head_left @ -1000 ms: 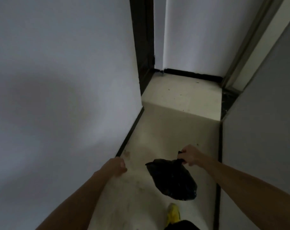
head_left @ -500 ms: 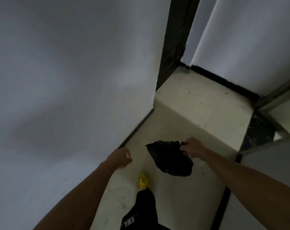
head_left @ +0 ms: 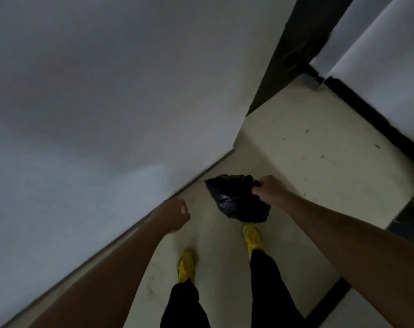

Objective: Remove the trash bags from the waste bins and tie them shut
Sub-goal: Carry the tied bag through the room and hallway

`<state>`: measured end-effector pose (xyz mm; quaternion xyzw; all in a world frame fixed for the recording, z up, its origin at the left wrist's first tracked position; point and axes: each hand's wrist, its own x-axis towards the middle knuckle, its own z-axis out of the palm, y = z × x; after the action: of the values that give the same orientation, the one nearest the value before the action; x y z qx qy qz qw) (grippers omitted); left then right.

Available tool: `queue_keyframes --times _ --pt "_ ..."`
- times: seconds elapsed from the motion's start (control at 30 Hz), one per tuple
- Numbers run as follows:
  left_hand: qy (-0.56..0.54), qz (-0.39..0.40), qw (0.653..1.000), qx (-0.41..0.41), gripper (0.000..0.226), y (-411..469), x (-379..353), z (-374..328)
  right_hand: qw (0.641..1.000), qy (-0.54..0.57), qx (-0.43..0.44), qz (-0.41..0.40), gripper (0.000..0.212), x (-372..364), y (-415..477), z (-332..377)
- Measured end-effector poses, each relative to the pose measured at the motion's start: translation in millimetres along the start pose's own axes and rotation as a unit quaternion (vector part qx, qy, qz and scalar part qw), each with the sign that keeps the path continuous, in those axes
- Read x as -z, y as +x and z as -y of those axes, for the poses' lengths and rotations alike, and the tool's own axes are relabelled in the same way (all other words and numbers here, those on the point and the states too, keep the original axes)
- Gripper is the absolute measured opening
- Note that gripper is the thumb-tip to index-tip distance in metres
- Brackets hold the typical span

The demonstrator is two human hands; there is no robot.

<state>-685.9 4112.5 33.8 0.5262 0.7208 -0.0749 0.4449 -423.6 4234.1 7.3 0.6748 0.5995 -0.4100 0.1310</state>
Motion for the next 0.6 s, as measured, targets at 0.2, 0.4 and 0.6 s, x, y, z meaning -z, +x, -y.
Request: queue_keyframes --times 0.2,0.4,0.6 --pt "-0.097 -0.054 0.989 0.102 0.02 74 -53 -22 0.99 -0.11 0.061 0.067 0.03 -9 125 -8" --pt "-0.154 -0.078 0.973 0.155 0.018 150 -122 -17 0.976 -0.173 0.096 0.09 0.02 -45 229 -34" --pt "-0.172 -0.07 0.967 0.172 0.019 220 -206 -3 0.973 -0.183 0.082 0.115 0.015 -104 305 -88"
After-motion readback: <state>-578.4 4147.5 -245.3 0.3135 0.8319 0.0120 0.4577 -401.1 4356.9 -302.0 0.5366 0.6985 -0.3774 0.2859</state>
